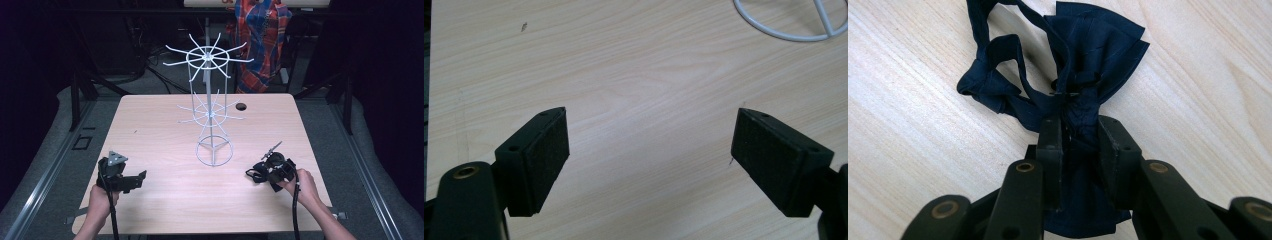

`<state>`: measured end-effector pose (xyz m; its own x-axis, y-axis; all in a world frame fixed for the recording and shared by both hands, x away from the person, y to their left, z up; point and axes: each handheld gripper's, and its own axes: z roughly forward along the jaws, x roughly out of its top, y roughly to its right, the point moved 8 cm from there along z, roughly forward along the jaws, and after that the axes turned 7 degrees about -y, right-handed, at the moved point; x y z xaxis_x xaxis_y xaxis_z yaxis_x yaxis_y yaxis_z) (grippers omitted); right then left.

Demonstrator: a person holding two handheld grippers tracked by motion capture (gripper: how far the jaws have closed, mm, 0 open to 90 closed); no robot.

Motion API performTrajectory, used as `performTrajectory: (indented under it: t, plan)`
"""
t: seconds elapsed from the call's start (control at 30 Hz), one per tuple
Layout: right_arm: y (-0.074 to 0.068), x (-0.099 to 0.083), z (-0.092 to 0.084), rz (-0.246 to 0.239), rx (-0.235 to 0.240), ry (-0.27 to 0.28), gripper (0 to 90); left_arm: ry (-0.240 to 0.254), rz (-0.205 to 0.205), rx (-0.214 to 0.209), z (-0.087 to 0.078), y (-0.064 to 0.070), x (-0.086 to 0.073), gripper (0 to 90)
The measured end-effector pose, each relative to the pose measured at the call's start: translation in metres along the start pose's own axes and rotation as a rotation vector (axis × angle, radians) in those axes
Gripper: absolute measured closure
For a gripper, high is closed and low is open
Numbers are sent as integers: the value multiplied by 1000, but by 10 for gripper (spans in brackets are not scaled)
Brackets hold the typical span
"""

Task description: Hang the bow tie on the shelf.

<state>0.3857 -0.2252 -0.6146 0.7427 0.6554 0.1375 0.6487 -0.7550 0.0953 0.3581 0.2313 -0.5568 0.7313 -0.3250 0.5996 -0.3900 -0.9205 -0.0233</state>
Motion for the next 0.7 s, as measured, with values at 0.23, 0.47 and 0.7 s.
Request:
performTrajectory:
  t: [0.23, 0.47, 0.7]
  plan:
    - [0, 3, -5, 16, 21, 48, 748, 0, 1, 0, 0, 0, 0, 158]
    - [2, 2, -8, 18, 25, 61, 763, 0, 0, 0, 0, 0, 0, 158]
    - [5, 3, -15, 58, 45, 109, 778, 0, 4, 2, -1, -1, 0, 159]
